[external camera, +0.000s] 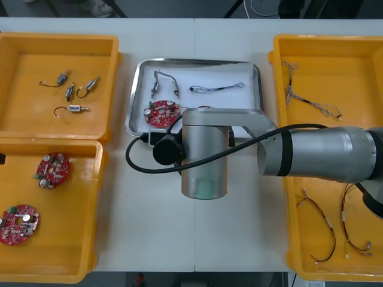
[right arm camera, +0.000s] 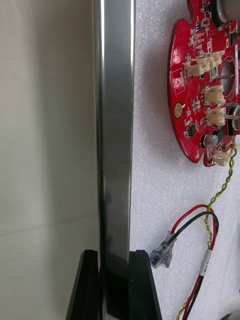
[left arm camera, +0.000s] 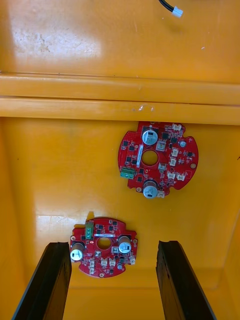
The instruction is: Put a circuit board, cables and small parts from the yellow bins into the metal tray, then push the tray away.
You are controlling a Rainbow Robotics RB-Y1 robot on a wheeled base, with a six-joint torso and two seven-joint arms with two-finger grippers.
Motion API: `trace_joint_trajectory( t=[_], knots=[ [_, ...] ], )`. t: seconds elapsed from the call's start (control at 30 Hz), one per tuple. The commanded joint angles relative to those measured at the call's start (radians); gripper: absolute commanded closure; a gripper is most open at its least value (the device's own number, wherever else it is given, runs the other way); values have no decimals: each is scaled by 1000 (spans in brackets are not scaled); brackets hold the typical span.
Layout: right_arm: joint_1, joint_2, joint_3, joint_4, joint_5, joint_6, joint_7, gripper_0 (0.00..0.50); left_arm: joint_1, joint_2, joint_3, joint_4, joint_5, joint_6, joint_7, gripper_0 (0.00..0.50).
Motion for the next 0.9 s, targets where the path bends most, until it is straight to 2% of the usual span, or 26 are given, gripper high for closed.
trace_joint_trajectory(
  t=[0.03,0.43,0.7,0.9],
  knots=[
    [-68,7,7,37,24,-31,64,500,20,-7,-12,-25,-10,-11,-25,0],
    [-105,27,9,206,64,-169,110,500,20,-7,-12,-25,-10,-11,-25,0],
    [-134,73,4,316,96,-210,116,500,20,-7,-12,-25,-10,-11,-25,0],
    [-139,79,-13,347,96,-239,116,500,20,-7,-12,-25,-10,-11,-25,0]
  ],
)
